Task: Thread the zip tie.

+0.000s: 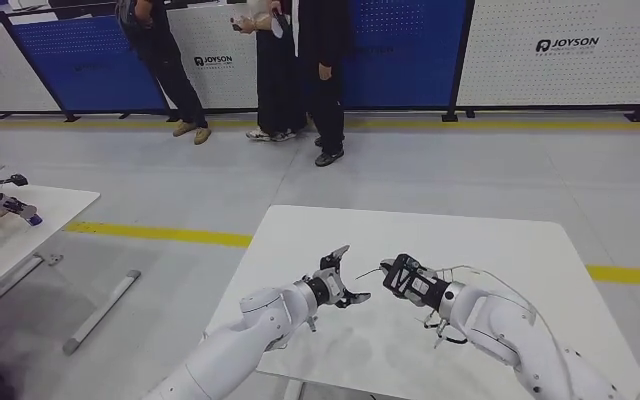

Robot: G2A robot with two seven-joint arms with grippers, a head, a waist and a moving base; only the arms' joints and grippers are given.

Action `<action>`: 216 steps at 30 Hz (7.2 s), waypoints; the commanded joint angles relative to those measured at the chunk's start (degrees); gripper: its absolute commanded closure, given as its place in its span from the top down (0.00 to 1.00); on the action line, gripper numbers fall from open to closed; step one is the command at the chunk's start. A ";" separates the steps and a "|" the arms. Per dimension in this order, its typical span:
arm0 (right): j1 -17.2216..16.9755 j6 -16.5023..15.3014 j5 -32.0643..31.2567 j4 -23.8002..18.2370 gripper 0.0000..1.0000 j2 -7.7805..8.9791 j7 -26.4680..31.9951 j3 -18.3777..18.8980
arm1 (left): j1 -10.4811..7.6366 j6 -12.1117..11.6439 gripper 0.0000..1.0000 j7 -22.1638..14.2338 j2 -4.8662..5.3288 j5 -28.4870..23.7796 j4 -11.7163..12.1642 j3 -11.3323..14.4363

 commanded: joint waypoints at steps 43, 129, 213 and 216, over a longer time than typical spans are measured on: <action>0.00 0.00 0.00 0.00 0.00 0.00 0.00 0.00 | -3.29 1.65 0.00 1.22 -0.72 0.41 1.81 4.14; 0.48 12.72 91.13 22.46 1.00 -1.88 48.76 10.94 | 3.75 -9.60 0.00 6.12 -0.85 51.82 -4.31 8.31; 5.66 19.05 96.45 33.54 0.15 -11.32 44.03 3.91 | 2.64 -9.45 0.00 10.09 -2.34 55.65 -3.11 10.66; 5.54 18.47 96.99 33.92 0.00 -11.52 44.76 4.35 | 2.64 -9.45 0.00 10.09 -2.34 55.65 -3.11 10.66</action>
